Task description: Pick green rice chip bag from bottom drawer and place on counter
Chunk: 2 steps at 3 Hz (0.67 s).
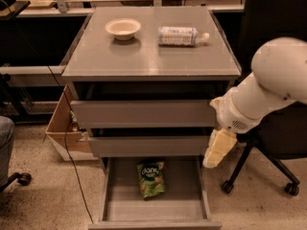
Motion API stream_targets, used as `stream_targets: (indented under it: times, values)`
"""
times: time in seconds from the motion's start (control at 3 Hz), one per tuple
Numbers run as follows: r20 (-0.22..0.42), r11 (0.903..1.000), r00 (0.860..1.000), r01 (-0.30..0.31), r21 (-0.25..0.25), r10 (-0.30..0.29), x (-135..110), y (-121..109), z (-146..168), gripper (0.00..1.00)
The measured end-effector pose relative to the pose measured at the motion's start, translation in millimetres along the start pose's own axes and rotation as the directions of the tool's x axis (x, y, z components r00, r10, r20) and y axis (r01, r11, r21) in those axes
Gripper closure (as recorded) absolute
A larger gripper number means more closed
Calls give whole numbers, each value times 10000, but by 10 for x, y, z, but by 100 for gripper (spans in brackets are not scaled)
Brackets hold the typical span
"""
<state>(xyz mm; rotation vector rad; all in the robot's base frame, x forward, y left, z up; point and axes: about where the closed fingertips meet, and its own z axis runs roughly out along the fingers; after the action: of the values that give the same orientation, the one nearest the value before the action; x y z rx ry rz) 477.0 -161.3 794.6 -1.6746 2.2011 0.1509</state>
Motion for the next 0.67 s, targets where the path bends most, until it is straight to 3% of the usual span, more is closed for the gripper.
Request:
stream_targets:
  times: [0.33,0.67]
  values:
    - [218,9995,9997,-81,-317,88,-12,125,643,0]
    - [309,9977,9986,-408,-545,426,-9,250,1051,0]
